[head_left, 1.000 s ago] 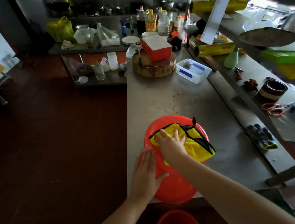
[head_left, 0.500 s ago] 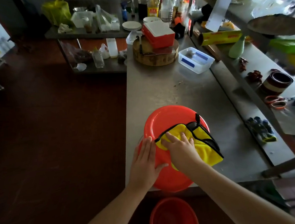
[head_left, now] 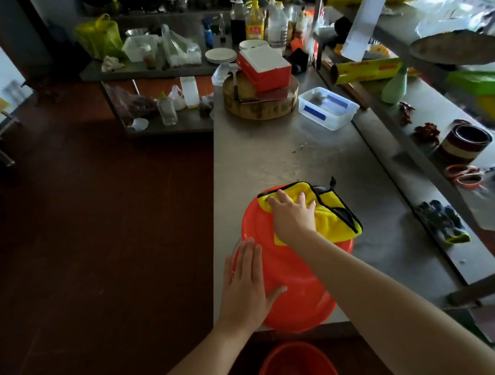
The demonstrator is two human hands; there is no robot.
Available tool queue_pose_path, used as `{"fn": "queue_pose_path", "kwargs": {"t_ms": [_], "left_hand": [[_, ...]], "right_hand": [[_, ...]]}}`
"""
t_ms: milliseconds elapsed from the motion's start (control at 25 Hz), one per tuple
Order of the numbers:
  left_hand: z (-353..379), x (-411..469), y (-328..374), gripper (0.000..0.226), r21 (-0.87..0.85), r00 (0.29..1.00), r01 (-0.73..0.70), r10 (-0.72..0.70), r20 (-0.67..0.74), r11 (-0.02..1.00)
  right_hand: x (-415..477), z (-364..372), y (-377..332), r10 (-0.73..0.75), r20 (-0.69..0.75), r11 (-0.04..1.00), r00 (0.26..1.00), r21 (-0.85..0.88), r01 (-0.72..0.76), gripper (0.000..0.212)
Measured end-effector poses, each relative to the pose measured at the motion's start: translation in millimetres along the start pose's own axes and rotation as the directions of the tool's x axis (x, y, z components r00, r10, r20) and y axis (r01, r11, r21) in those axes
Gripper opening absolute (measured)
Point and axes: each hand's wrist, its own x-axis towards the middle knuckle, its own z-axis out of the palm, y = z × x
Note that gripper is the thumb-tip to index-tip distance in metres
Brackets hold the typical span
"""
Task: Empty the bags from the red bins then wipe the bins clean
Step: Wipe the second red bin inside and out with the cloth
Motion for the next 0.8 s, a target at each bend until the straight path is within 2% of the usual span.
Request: {"fn": "queue_pose_path", "kwargs": {"t_ms": [240,440,560,800], "left_hand": [[2.8,-1.7,3.9,0.102,0.045,0.998,0.035,-0.037,0.059,0.998],[1.4,-1.6,6.1,0.101,0.001,0.999,0.031,-0.031,0.034,1.0],[3.2,-0.1,3.8,0.102,-0.01,0.999,0.021,-0.02,0.044,1.0],[0.8,1.8,3.7,0.101,0.001,0.997,0.025,-0.025,0.068,1.0]], "right_hand": [[-55.2,7.3,14.8,-0.028,0.003,0.995,1.0,0.097,0.028,0.061],[-112.9,10.9,27.4,-0.097,0.037,0.995,0.995,0.023,0.097,0.067],[-96.4,9.8,26.6,-0.086,0.0,0.996,0.996,0.015,0.086,0.067],[-3.9,-2.1,19.2,0.004,0.014,1.0,1.0,0.015,-0.004,0.063]]}}
